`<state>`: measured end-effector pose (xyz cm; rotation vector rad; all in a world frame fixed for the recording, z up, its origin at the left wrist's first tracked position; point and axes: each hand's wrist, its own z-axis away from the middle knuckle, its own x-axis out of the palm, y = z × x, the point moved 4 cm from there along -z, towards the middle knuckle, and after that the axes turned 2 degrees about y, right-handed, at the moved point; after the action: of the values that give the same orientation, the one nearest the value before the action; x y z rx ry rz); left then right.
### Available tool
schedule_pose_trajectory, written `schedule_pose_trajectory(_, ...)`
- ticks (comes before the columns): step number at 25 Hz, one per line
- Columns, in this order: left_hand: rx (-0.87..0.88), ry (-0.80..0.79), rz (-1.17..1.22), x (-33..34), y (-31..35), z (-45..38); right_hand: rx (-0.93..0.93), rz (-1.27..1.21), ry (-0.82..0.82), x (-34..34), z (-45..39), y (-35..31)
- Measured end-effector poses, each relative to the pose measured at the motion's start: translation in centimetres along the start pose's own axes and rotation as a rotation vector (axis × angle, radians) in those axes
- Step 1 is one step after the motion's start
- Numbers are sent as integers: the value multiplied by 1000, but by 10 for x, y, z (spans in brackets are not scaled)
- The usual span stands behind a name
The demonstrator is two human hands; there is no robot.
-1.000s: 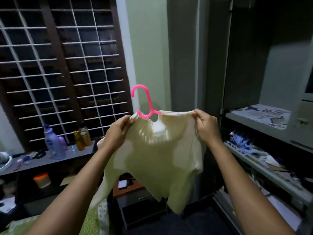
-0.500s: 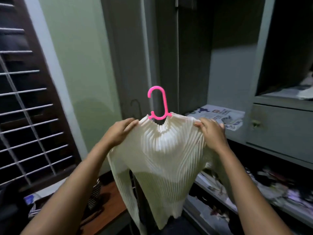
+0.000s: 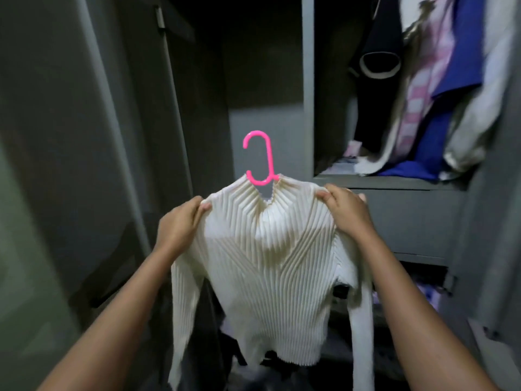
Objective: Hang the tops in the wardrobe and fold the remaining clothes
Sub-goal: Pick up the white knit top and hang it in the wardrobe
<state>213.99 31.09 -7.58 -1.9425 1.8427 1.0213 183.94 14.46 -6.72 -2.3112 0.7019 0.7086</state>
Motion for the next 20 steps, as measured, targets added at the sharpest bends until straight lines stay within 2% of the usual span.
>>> schedule_pose_trajectory(4, 92, 27, 194, 29, 4, -45, 10, -25, 41, -33, -1, 12)
schedule_pose_trajectory(8, 233, -57, 352, 47, 42, -97, 138, 212, 235, -80, 24, 8)
schedule_pose_trajectory(11, 351, -19, 394, 48, 84, -137, 250, 466, 396, -129, 32, -9)
schedule_pose_trajectory(16, 266, 107, 669, 36, 131, -185, 331, 681, 591, -207, 24, -60)
schedule_pose_trajectory(20, 301, 107, 701, 26, 154, -209, 353, 792, 746, -246, -15, -88)
